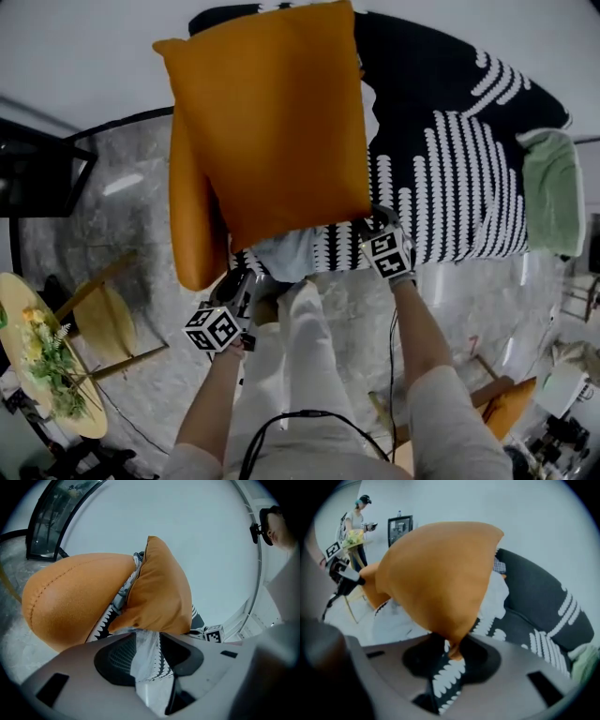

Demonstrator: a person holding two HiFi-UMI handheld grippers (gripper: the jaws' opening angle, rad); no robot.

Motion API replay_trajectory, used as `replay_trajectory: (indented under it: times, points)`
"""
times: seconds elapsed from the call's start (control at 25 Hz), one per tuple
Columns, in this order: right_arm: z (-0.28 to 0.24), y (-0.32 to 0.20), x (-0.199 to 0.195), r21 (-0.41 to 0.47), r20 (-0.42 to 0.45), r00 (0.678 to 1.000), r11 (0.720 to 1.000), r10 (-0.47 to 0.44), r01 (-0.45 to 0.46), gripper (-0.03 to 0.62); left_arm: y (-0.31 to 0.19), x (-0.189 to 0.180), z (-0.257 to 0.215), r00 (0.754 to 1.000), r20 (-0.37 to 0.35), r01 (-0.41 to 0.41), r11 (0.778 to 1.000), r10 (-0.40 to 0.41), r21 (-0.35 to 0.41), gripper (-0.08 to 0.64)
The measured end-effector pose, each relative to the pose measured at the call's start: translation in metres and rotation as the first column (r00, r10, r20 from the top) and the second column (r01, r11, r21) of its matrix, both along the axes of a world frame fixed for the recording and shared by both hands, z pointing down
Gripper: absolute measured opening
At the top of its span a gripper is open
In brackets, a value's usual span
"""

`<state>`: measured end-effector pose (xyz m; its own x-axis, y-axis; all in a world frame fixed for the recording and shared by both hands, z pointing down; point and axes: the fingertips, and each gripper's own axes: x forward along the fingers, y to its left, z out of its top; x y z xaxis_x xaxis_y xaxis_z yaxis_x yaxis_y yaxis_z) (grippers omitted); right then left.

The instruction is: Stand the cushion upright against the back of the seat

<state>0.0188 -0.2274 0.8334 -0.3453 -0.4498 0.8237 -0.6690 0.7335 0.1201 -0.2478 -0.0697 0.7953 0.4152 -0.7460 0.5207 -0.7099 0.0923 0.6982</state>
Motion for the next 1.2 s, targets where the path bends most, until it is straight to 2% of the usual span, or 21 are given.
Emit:
replay_trajectory:
  times: [0.12,0.2,0.32,0.4,0.48,0.6,0.68,0.8,0.96,1.08,1.2]
  points:
    - [-0.022,0.000,-0.011,0.006,0.137,0.990,0.999,0.033,-0.034,0.045,0.005,-0.004,-0.004,0.999,0.034,-0.012,1.000,0.012,0.012,0.166]
    - [-0.035,0.002,-0.015,-0.030,0.249,0.965,0.997,0.077,-0.072,0.031,0.007,-0.006,-0.008,0.999,0.042,-0.012,1.000,0.011,0.025,0.167]
    - [-0.050,0.006,-0.013,-0.085,0.365,0.921,0.990,0.138,-0.115,0.026,0.007,-0.006,-0.012,0.999,0.043,-0.007,0.999,0.006,0.034,0.184]
    - [-0.063,0.005,-0.012,-0.125,0.445,0.874,0.980,0.197,-0.158,0.024,0.005,-0.011,-0.016,0.998,0.060,0.002,0.999,-0.005,0.042,0.190]
    - [-0.078,0.001,-0.012,-0.163,0.526,0.812,0.967,0.254,-0.197,0.023,0.001,-0.016,-0.020,0.996,0.095,0.000,0.999,-0.005,0.048,0.195]
    - [-0.101,-0.006,-0.009,-0.213,0.619,0.723,0.951,0.308,-0.224,0.023,-0.004,-0.014,-0.015,0.987,0.151,-0.050,0.999,0.047,0.016,0.198]
    - [-0.115,-0.009,-0.007,-0.237,0.660,0.675,0.944,0.330,-0.230,0.023,-0.008,-0.007,-0.008,0.984,0.158,-0.084,0.996,0.085,-0.015,0.203]
    - [-0.128,-0.010,-0.008,-0.250,0.705,0.624,0.941,0.337,-0.227,0.023,-0.019,-0.006,0.001,0.985,0.153,-0.082,0.996,0.086,-0.033,0.221]
    - [-0.140,-0.009,-0.015,-0.274,0.743,0.574,0.939,0.344,-0.208,0.023,-0.033,-0.005,0.016,0.991,0.119,-0.047,0.998,0.053,-0.052,0.230]
    - [-0.151,-0.011,-0.018,-0.283,0.770,0.534,0.937,0.349,-0.203,0.023,-0.041,-0.002,0.021,0.995,0.082,-0.052,0.998,0.056,-0.045,0.230]
    - [-0.163,-0.008,-0.022,-0.271,0.786,0.524,0.945,0.327,-0.182,0.023,-0.045,-0.002,0.005,0.990,0.105,-0.099,0.995,0.097,0.007,0.212]
